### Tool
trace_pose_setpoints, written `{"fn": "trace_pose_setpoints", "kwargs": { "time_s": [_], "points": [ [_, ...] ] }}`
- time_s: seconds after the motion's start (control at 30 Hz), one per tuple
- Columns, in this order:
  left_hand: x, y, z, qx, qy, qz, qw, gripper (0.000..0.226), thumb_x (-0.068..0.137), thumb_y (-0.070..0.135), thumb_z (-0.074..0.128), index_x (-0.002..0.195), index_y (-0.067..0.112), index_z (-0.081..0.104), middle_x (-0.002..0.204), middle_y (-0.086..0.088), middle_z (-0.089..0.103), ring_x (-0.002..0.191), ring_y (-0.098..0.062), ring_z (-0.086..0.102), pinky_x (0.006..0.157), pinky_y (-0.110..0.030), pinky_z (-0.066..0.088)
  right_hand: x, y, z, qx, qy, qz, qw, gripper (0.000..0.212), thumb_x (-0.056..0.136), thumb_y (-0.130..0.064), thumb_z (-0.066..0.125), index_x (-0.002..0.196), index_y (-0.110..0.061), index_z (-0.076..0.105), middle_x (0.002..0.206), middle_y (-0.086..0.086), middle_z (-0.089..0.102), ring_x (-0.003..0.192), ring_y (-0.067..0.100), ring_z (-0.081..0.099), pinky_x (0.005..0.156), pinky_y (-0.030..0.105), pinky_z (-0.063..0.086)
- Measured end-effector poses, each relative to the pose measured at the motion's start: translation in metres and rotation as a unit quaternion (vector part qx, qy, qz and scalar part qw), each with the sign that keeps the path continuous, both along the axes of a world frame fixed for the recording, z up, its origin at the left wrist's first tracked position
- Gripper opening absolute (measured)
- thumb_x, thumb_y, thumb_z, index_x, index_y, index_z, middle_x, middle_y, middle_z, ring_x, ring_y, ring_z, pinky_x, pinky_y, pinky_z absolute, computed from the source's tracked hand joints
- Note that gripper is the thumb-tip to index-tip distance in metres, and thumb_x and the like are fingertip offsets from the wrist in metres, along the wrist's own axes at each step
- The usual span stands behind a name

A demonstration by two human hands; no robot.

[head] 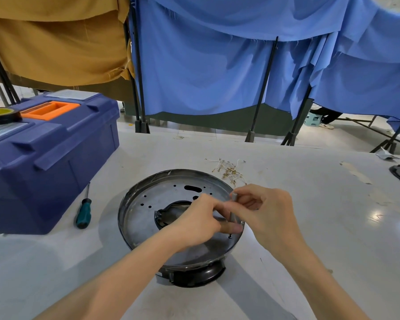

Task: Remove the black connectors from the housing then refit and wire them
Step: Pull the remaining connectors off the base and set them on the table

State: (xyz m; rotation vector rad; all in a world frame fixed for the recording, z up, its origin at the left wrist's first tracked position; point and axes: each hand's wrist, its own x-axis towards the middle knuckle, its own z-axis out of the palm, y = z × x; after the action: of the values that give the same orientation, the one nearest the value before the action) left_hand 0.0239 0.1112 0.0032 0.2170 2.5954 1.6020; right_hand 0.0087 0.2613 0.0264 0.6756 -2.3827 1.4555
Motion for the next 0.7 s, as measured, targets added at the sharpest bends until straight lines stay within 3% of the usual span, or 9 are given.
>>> {"fn": "trace_pose_setpoints", "kwargs": {
  "time_s": [0.13,0.23,0.3,0.37,0.43,0.57,0.63,0.7],
  "points": [
    [-0.004,0.002,-0.001,-0.020,-0.010,0.006,1.000,0.010,0.082,0.012,0.075,0.087,0.005,0.071,0.093,-0.010,0.070,0.103,-0.019,0.063,0.102,-0.042,0.043,0.002,-0.007,-0.005,-0.002,-0.022,-0.066,0.998,0.028,0.067,-0.017,0.086,0.063,-0.032,0.063,0.064,-0.017,0.066,0.055,0.001,0.060,0.054,0.010,0.046],
    [-0.005,0.002,-0.002,-0.034,-0.019,0.006,0.999,0.002,0.084,0.007,0.071,0.086,0.006,0.071,0.092,-0.010,0.071,0.100,-0.019,0.064,0.101,-0.045,0.044,-0.002,-0.002,0.006,0.032,-0.027,0.000,0.999,0.020,0.069,-0.020,0.085,0.066,-0.028,0.067,0.062,-0.012,0.067,0.057,0.002,0.062,0.058,0.013,0.049],
    [-0.005,0.000,-0.003,-0.026,-0.023,0.004,0.999,0.001,0.084,0.005,0.070,0.084,0.005,0.071,0.090,-0.008,0.072,0.099,-0.019,0.065,0.101,-0.045,0.045,-0.002,0.002,0.011,0.040,-0.024,0.049,0.998,0.016,0.072,-0.015,0.083,0.071,-0.026,0.071,0.065,-0.009,0.070,0.061,0.004,0.065,0.063,0.017,0.054],
    [-0.004,-0.001,-0.003,-0.002,-0.029,0.000,1.000,0.005,0.082,0.004,0.072,0.086,0.003,0.072,0.092,-0.006,0.073,0.101,-0.015,0.066,0.101,-0.039,0.047,0.000,0.001,0.010,0.043,-0.015,0.062,0.997,0.021,0.075,-0.008,0.079,0.070,-0.026,0.070,0.064,-0.007,0.069,0.058,0.008,0.064,0.060,0.019,0.053],
    [-0.001,-0.002,-0.002,0.019,-0.033,-0.005,0.999,0.014,0.076,0.008,0.079,0.088,0.004,0.073,0.094,-0.003,0.074,0.099,-0.009,0.067,0.097,-0.031,0.048,0.002,-0.003,0.005,0.038,-0.012,0.039,0.998,0.024,0.073,-0.008,0.078,0.065,-0.027,0.066,0.060,-0.007,0.065,0.053,0.009,0.059,0.054,0.018,0.048],
    [0.001,0.002,-0.001,0.007,-0.021,0.023,0.999,0.015,0.077,0.024,0.080,0.080,0.012,0.070,0.095,-0.003,0.072,0.102,-0.011,0.064,0.098,-0.038,0.047,-0.002,-0.007,-0.007,-0.007,-0.018,-0.088,0.996,0.024,0.071,-0.014,0.080,0.063,-0.025,0.061,0.056,-0.009,0.062,0.050,0.002,0.054,0.050,0.013,0.043],
    [-0.001,0.002,0.000,-0.012,-0.018,0.026,0.999,0.011,0.082,0.020,0.075,0.081,0.011,0.069,0.097,-0.003,0.071,0.106,-0.011,0.061,0.102,-0.041,0.043,0.000,-0.007,-0.010,-0.015,-0.008,-0.115,0.993,0.025,0.071,-0.016,0.081,0.062,-0.025,0.059,0.054,-0.009,0.061,0.050,0.002,0.053,0.050,0.012,0.043],
    [-0.002,0.002,0.001,-0.018,-0.012,0.010,1.000,0.008,0.084,0.012,0.072,0.082,0.006,0.067,0.094,-0.008,0.070,0.105,-0.015,0.062,0.103,-0.043,0.042,0.000,-0.005,-0.008,0.001,-0.013,-0.079,0.997,0.022,0.070,-0.021,0.082,0.064,-0.027,0.062,0.057,-0.012,0.063,0.052,0.002,0.055,0.052,0.011,0.043]
  ]
}}
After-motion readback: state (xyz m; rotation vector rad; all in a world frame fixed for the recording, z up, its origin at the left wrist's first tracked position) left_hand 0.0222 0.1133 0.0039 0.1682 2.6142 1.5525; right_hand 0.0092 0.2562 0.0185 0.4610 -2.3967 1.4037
